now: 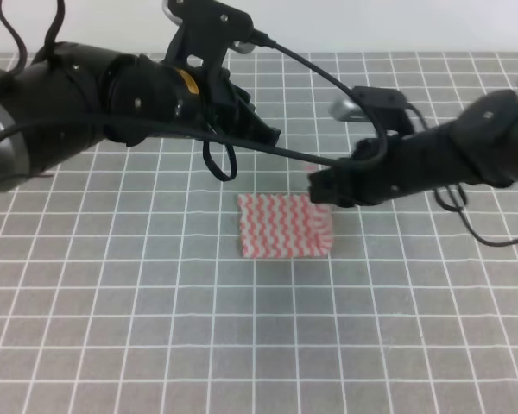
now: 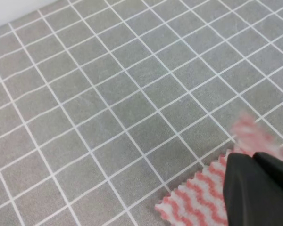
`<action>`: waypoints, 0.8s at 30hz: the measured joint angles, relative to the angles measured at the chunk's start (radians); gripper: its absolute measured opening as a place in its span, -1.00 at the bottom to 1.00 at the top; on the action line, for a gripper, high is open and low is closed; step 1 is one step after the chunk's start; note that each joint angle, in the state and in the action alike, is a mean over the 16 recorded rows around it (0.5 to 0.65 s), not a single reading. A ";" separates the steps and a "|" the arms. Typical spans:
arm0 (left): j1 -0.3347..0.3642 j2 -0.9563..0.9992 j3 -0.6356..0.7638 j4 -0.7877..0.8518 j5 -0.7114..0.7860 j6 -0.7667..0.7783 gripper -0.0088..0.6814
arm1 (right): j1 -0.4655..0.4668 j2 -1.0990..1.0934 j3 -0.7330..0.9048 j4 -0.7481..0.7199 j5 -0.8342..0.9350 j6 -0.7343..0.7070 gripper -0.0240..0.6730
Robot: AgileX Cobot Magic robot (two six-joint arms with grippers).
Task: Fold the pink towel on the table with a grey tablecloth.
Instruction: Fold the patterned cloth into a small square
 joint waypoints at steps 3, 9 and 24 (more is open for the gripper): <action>0.000 0.000 0.000 0.000 0.003 0.000 -0.98 | 0.016 0.031 -0.039 0.009 0.021 -0.003 -0.97; 0.000 -0.001 0.000 0.000 0.006 0.000 -0.98 | 0.050 0.090 -0.105 0.016 0.061 -0.001 -0.97; 0.000 -0.001 0.000 0.000 0.005 0.000 -0.98 | 0.090 0.159 -0.141 0.035 0.066 -0.002 -0.97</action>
